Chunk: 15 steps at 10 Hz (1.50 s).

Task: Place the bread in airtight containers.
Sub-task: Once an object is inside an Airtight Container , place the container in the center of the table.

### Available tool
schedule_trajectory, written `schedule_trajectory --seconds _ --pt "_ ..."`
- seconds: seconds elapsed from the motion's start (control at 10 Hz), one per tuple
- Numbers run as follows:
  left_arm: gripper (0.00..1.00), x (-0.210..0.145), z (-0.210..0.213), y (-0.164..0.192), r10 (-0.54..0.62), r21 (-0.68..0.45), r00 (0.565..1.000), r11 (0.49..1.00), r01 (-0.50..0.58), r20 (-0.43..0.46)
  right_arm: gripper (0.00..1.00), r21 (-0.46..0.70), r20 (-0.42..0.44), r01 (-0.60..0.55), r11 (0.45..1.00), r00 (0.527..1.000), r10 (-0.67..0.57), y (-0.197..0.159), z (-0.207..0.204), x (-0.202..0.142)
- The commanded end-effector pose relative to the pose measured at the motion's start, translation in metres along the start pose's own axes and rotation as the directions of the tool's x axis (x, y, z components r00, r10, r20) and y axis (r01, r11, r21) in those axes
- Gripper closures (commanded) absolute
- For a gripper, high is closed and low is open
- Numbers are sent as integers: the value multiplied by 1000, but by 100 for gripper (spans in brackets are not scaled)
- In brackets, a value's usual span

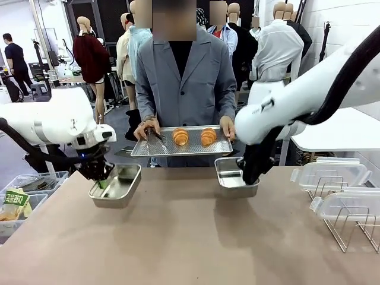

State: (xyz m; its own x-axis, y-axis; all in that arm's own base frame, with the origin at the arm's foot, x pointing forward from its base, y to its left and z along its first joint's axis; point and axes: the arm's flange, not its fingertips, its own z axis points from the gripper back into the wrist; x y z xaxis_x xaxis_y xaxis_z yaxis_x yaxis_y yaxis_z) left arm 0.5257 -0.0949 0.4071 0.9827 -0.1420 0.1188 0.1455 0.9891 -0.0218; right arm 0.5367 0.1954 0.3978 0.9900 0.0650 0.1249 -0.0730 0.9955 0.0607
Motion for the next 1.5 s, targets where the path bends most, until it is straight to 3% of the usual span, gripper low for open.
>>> schedule_trajectory --seconds 0.0,0.2,0.3,0.4,1.4 --pt "100 -24 40 -4 14 45 1000 999 -14 13 100 48 -73 -38 998 996 41 -7 39 3" --pt "100 -28 75 -6 40 26 999 999 -40 6 100 45 -101 -10 999 995 15 1 62 14" --pt "100 -26 79 -4 114 4 993 993 -114 0 100 45 -128 -17 999 992 23 3 58 22" --pt "100 -27 71 -5 14 24 1000 1000 -14 15 100 36 -74 -34 999 997 36 -4 63 1" --pt "100 -27 71 -5 14 24 1000 1000 -14 15 100 36 -74 -34 999 997 36 -4 63 1"
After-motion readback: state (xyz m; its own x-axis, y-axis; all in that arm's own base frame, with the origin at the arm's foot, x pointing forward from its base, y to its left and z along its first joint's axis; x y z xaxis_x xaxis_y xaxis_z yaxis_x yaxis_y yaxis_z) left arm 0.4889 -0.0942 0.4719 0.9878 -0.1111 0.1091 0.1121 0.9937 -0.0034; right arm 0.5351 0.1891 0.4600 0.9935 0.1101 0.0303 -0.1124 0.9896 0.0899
